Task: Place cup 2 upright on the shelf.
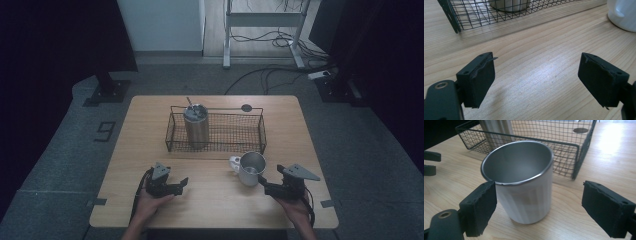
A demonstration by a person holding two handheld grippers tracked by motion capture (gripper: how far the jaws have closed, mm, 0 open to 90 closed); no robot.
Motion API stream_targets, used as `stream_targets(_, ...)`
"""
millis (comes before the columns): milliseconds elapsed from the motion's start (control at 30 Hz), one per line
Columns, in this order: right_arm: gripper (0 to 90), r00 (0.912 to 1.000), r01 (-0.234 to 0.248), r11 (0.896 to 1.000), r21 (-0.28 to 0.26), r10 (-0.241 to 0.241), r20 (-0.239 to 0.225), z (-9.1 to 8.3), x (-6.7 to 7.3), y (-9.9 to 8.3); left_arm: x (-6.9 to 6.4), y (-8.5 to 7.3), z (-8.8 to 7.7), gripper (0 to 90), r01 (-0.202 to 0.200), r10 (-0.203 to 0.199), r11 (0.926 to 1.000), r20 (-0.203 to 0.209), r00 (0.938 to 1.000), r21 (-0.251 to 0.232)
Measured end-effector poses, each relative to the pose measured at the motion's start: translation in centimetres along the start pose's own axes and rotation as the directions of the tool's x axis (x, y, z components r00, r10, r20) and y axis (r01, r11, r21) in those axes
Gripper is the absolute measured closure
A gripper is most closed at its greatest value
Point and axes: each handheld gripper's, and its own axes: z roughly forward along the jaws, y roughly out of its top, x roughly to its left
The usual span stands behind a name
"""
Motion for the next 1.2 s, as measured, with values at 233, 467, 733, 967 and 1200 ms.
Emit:
stream_targets(233,12.5,0.9995,0.002,1.0,0.002,-0.002,-0.03,0.8,0.8,0.3,0.2,0.0,0.0,14.8,0.013,-0.013,0.9999,0.015,0.9998,-0.001)
stream_targets(467,10.9,0.9991,0.019,1.0,0.006,-0.019,-0.037,1.7,1.7,0.8,0.4,0.1,-0.3,14.9,0.026,-0.025,0.9996,0.024,0.9994,-0.012)
stream_targets(733,7.0,0.9991,0.038,0.999,0.02,-0.038,-0.021,3.0,2.2,1.4,0.8,0.1,-0.4,15.3,0.044,-0.044,0.9986,0.021,0.9988,-0.028)
stream_targets(967,1.6,0.9981,0.061,0.997,0.053,-0.061,0.003,5.0,2.5,1.8,0.9,0.0,-0.4,15.3,0.044,-0.043,0.9987,0.022,0.9988,-0.025)
stream_targets(1200,4.8,0.9951,0.086,0.993,0.085,-0.09,0.041,7.0,2.7,1.4,0.9,0.0,-0.4,15.3,0.046,-0.045,0.9987,0.02,0.9988,-0.024)
